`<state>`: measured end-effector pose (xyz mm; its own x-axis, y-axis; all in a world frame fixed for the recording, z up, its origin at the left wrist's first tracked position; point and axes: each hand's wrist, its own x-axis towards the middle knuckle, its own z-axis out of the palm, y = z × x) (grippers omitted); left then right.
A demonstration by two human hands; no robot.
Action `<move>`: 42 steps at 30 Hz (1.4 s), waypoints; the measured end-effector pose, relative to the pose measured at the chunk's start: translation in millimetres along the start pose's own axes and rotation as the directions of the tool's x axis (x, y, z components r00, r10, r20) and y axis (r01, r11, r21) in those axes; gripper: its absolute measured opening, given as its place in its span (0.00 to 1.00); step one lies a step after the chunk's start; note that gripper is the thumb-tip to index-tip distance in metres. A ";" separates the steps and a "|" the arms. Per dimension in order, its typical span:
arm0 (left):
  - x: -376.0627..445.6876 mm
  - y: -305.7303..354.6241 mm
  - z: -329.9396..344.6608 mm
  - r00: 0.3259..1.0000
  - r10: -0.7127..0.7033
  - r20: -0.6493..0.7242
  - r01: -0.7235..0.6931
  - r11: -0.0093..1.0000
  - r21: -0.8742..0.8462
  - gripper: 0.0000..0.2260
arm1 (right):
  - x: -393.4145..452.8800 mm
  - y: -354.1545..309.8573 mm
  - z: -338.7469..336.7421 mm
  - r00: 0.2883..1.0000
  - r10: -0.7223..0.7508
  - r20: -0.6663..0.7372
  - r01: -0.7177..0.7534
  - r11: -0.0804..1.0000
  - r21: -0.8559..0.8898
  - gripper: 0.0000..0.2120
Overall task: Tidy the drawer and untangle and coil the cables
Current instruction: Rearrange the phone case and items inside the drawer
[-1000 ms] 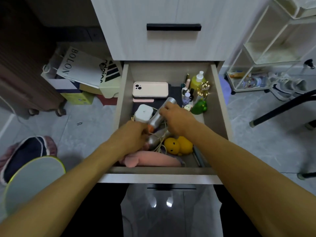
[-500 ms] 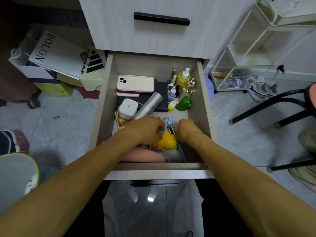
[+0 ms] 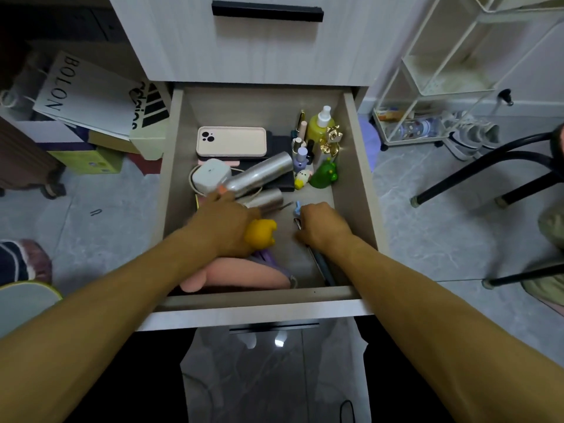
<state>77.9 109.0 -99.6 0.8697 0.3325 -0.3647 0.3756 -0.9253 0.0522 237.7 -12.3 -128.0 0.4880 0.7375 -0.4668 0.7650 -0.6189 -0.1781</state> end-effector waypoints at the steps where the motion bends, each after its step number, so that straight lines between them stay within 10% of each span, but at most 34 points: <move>1: -3.5 -3.8 4.1 1.000 -0.019 -0.004 0.019 1.000 -0.002 0.27 | -0.8 -3.2 0.1 1.000 -0.013 0.005 0.013 0.999 -0.044 0.20; 14: -25.2 -5.3 1.9 0.979 -0.154 -0.136 0.160 0.987 0.031 0.25 | -12.6 -1.9 -7.7 0.994 0.107 0.019 -0.109 0.977 0.185 0.11; 20: -34.0 -12.9 0.5 0.984 -0.140 -0.106 0.143 0.989 0.025 0.23 | -32.7 2.4 -15.3 0.997 0.056 -0.044 -0.066 0.955 -0.289 0.12; 27: -33.6 -7.7 -0.4 0.988 -0.139 -0.071 0.138 0.990 -0.011 0.26 | -29.2 1.5 -10.5 0.996 0.068 0.052 -0.042 0.919 -0.391 0.14; 37: -42.1 -23.0 0.4 0.947 0.024 -0.319 0.034 0.984 0.176 0.21 | -23.2 -19.8 -8.6 0.963 -0.229 0.141 0.173 0.929 0.328 0.11; 42: -59.1 -37.0 -5.1 0.925 0.091 -0.369 -0.014 0.978 0.207 0.24 | -20.3 -53.1 1.8 0.943 -0.270 0.193 0.194 0.921 0.338 0.21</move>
<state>14.2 124.6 -75.3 0.9568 0.2907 0.0099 0.2893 -0.9475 -0.1365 186.4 5.0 -110.6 0.1727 0.8105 -0.5597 0.6573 -0.5181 -0.5474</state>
